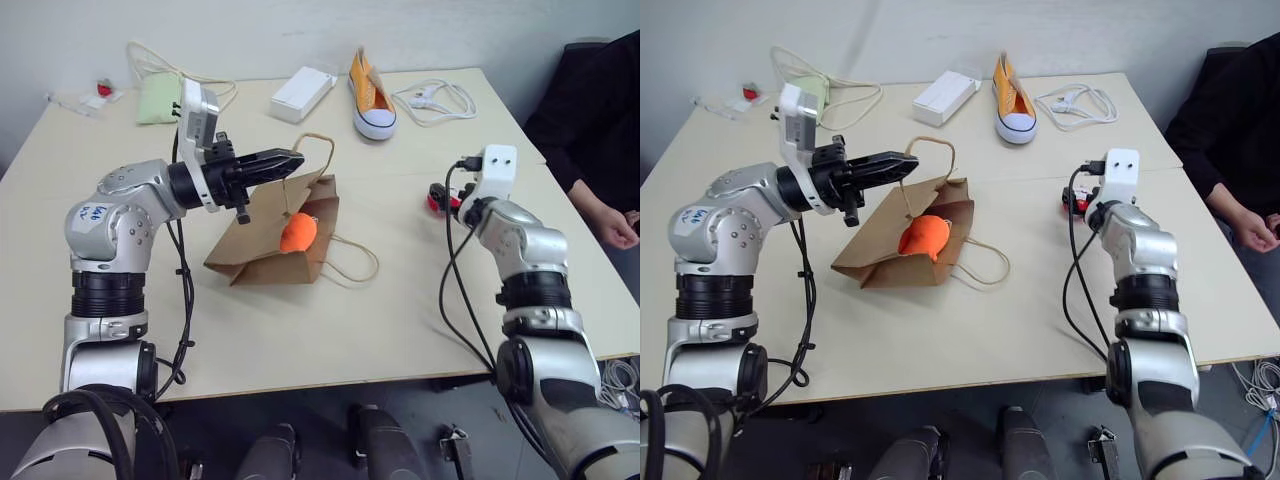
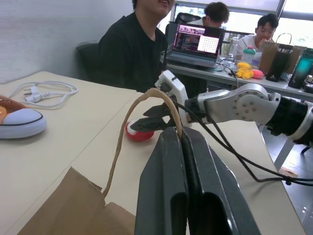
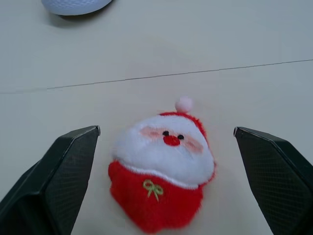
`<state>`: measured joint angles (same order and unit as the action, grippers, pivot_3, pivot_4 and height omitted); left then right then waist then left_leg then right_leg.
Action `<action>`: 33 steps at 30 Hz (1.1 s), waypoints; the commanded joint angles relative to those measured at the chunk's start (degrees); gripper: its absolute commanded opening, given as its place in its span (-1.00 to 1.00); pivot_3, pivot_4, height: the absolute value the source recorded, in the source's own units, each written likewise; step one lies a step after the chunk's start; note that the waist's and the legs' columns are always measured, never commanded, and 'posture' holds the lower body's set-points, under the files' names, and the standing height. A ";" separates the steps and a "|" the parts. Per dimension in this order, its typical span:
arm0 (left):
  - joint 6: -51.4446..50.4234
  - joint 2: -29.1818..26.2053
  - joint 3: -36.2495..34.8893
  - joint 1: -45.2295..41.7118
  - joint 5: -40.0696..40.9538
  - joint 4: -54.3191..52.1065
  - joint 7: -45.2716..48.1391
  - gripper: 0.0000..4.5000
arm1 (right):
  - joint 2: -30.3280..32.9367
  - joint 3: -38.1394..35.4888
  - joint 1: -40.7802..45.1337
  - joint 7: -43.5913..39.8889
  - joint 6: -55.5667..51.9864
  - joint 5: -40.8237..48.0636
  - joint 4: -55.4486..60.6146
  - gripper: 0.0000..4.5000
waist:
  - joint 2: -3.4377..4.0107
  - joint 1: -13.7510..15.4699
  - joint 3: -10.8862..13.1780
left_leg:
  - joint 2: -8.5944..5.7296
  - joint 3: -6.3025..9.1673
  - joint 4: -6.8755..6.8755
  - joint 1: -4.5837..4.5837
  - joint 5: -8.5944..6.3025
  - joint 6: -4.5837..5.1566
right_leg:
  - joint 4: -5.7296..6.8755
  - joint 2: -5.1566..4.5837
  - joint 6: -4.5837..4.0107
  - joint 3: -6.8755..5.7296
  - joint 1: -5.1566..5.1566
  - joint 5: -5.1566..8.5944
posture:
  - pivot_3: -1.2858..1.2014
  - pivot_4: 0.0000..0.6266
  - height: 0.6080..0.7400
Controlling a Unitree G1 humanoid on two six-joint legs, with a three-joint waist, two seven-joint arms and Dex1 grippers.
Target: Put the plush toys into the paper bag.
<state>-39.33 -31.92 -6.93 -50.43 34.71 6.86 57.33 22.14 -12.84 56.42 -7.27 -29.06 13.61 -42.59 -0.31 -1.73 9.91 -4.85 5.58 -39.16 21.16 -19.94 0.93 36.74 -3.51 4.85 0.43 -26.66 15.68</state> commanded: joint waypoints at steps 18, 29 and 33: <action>-1.25 -4.60 -3.15 -0.26 2.93 -1.97 2.46 -1.00 | 0.48 10.69 -16.39 -29.45 -21.53 19.45 45.16 -0.75 | 0.01 -0.53 0.00 | 0.06 0.09 -0.08 0.09 -0.01 -0.01 | -0.04 0.03 0.00 -0.06 0.00 0.00 | 0.03 -0.52 1.00; -2.96 -4.65 -2.53 -0.12 4.16 -4.00 3.76 -1.00 | -9.69 17.59 -4.39 -24.05 -23.01 14.58 35.67 -0.75 | 0.01 0.08 0.00 | -0.01 0.13 -0.13 0.01 -0.01 -0.03 | 0.12 -0.01 0.00 -0.07 0.01 0.00 | 0.03 -0.52 1.00; -2.95 -4.36 -2.65 -0.14 4.31 -4.53 3.39 -1.00 | -12.38 20.08 -2.03 -25.65 -23.19 13.66 33.69 -0.75 | 0.01 -0.13 0.00 | -0.05 0.17 -0.12 0.02 -0.01 -0.02 | 0.11 -0.03 0.00 -0.10 0.01 0.00 | 0.03 -0.52 1.00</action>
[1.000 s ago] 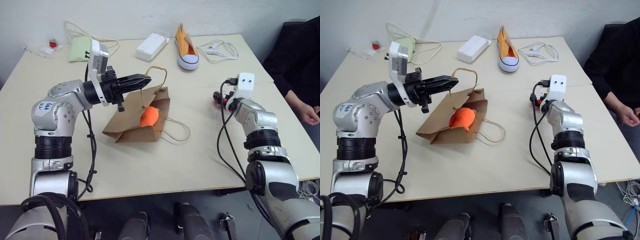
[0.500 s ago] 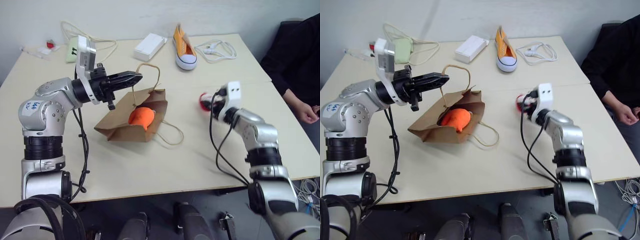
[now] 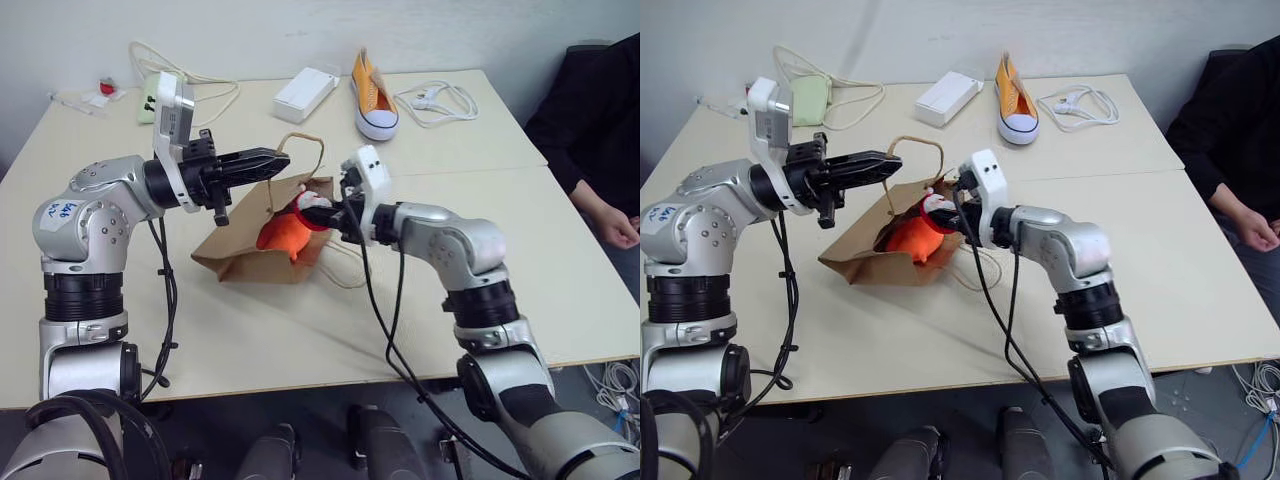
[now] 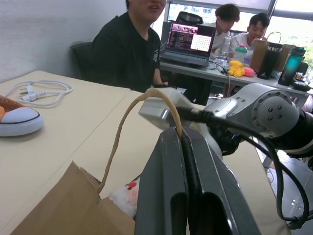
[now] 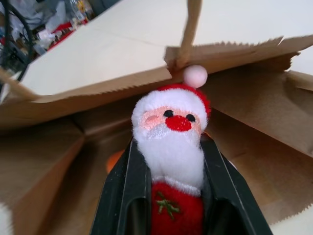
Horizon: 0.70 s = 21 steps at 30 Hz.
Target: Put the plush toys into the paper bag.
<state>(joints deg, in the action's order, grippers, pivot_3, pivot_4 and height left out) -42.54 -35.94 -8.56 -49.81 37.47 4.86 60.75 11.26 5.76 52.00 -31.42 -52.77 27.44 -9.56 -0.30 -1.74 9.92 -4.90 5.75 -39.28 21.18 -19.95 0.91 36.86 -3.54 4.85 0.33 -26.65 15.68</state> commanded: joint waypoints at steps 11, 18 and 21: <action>2.60 2.19 -0.80 -1.24 0.64 -0.99 -3.92 -1.00 | -1.90 10.83 4.12 -12.82 3.38 -2.41 2.89 -0.75 | 0.00 -0.68 0.00 | 0.01 0.00 0.00 0.00 0.00 0.00 | 0.01 0.01 0.00 -0.02 -0.02 0.00 | 0.03 -0.52 1.00; 0.71 2.85 -1.19 -1.06 2.37 -2.41 -5.48 -1.00 | -6.57 11.63 5.07 -9.63 14.57 -10.22 -9.93 -0.75 | -0.01 -1.27 0.00 | 0.02 0.00 0.01 -0.02 0.00 -0.01 | 0.02 0.01 0.00 -0.02 -0.02 0.00 | 0.03 -0.52 1.00; 0.36 2.98 -1.29 -1.15 2.59 -2.54 -5.85 -1.00 | -8.25 10.54 5.41 -7.73 20.10 -12.99 -14.60 -0.59 | -0.01 -1.49 0.00 | 0.01 0.00 0.01 -0.02 0.00 -0.01 | 0.02 0.01 0.00 -0.02 -0.02 0.00 | 0.03 -0.52 1.00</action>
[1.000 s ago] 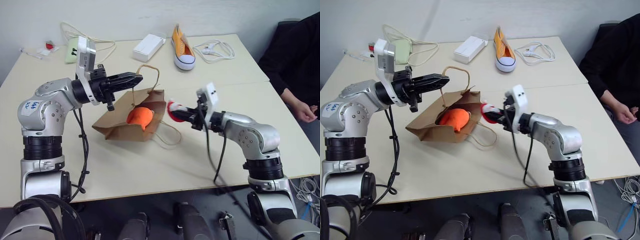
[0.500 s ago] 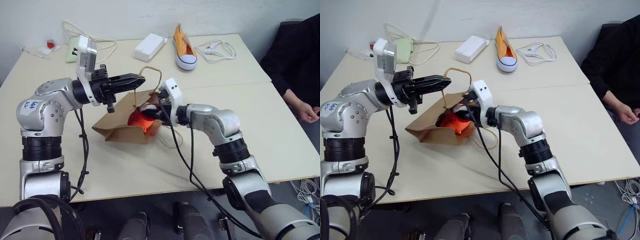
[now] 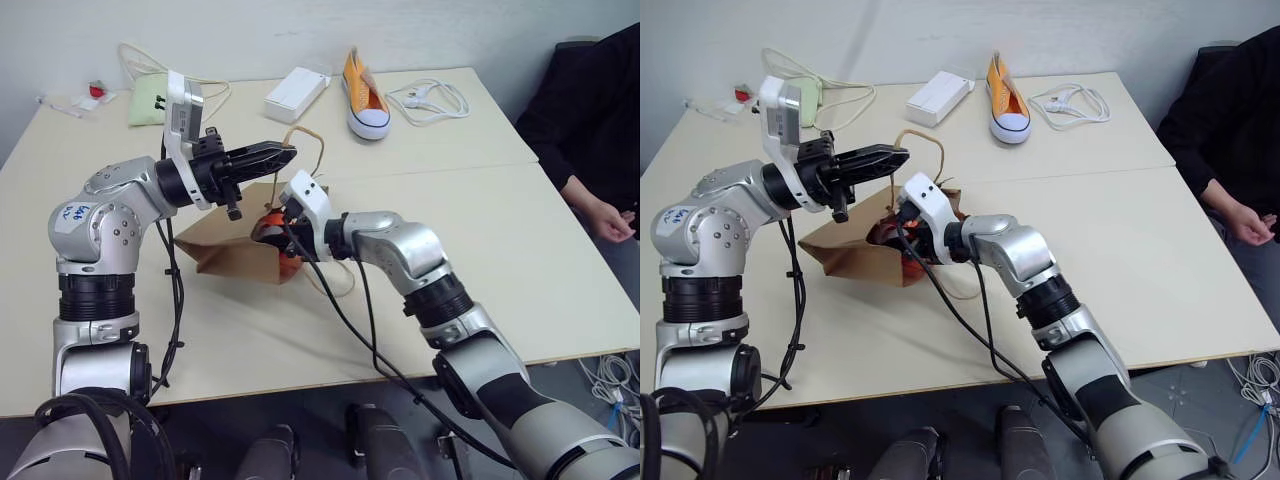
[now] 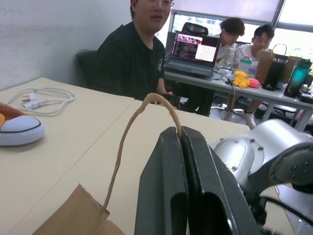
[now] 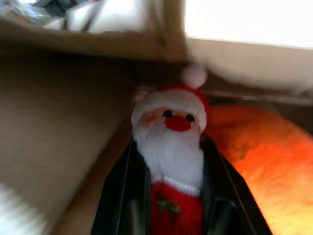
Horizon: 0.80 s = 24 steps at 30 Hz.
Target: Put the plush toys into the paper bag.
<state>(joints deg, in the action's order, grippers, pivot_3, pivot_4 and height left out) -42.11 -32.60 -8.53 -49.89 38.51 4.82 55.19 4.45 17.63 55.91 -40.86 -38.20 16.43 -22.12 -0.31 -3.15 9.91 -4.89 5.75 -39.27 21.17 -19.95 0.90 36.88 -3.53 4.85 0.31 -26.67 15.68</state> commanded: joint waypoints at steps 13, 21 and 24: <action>2.07 -0.38 -0.44 -2.27 -0.67 2.22 0.52 -1.00 | 6.01 -7.45 -5.72 -2.27 -9.19 5.85 20.75 0.99 | 0.00 0.35 0.00 | -0.01 0.06 -0.01 0.01 0.00 0.00 | 0.00 -0.01 0.00 -0.02 0.00 0.00 | 0.03 -0.52 1.00; 1.91 -0.05 -0.30 -2.17 -0.12 1.64 0.57 -1.00 | 16.18 -26.00 -16.78 4.23 -37.02 21.38 46.14 0.99 | -0.01 1.61 -0.01 | -0.02 0.06 -0.01 0.06 -0.01 0.01 | -0.05 -0.04 0.00 -0.01 0.01 0.00 | 0.03 -0.52 1.00; 1.66 -0.09 -0.47 -1.91 0.19 1.03 0.56 -1.00 | 16.01 -32.96 -22.09 7.77 -45.13 24.38 51.03 0.99 | -0.03 1.73 -0.01 | -0.03 0.04 0.00 0.05 -0.01 0.02 | -0.06 -0.05 0.00 0.02 0.04 0.00 | 0.03 -0.52 1.00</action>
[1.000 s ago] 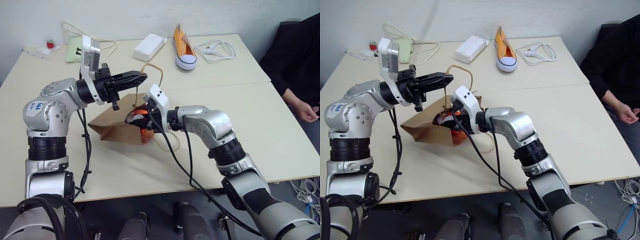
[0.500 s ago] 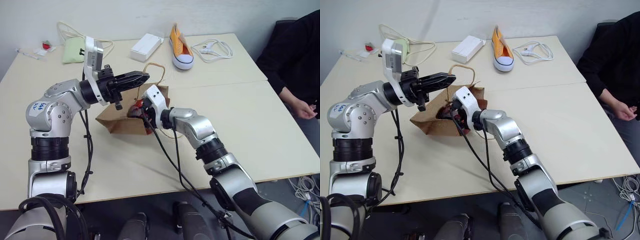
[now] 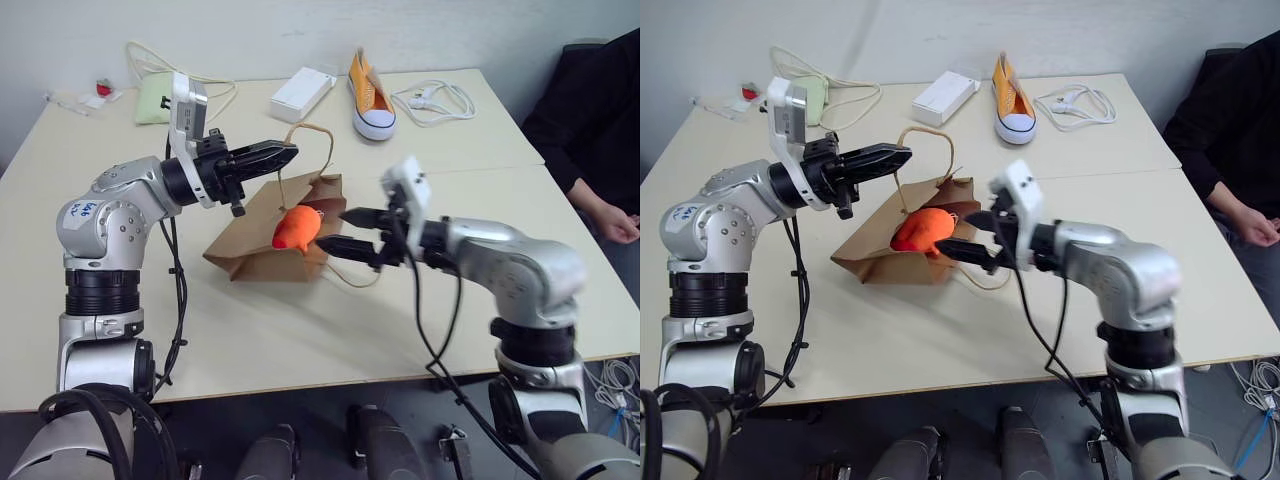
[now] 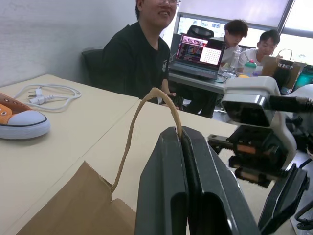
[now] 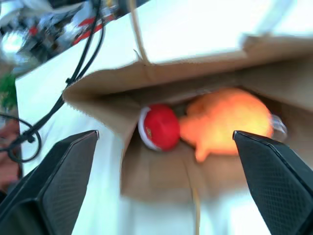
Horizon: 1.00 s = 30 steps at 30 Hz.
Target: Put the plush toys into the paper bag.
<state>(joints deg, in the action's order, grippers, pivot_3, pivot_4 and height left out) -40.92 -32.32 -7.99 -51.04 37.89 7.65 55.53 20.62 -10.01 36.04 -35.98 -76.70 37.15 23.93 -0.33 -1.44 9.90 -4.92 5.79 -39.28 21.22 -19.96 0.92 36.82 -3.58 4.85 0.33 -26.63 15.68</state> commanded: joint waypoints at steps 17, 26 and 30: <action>-0.11 -0.40 -0.51 -0.09 0.79 -2.86 0.25 -1.00 | -31.09 -29.63 -5.31 27.33 -12.11 0.28 -6.94 0.72 | 0.06 -0.23 -0.04 | -0.02 -0.13 0.06 -0.12 0.03 -0.02 | 0.15 0.03 0.00 0.12 -0.03 0.00 | 0.03 -0.52 1.00; 0.35 -0.35 -0.44 -0.07 0.50 -2.49 0.39 -1.00 | -28.12 -25.73 -5.39 26.23 -8.90 5.34 -2.71 -0.67 | 0.07 -0.35 -0.05 | -0.12 -0.05 0.09 -0.11 0.06 0.04 | 0.17 -0.07 0.00 0.10 -0.04 0.00 | 0.03 -0.52 1.00; 1.04 0.14 -0.26 -0.55 0.05 -1.53 0.27 -1.00 | -26.93 -28.73 -3.39 25.92 -11.21 10.29 -0.25 -1.00 | 0.07 -0.34 -0.05 | -0.13 -0.05 0.10 -0.11 0.06 0.04 | 0.16 -0.07 0.00 0.11 -0.04 0.00 | 0.03 -0.52 1.00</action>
<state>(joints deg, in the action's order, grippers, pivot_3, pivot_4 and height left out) -41.11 -32.24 -7.84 -50.86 37.89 7.18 55.66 -7.12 -37.35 31.19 -9.16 -87.23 43.84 20.64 -0.27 -1.78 9.85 -5.05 5.74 -39.18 21.11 -19.90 0.96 36.99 -3.65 4.85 0.43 -26.67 15.68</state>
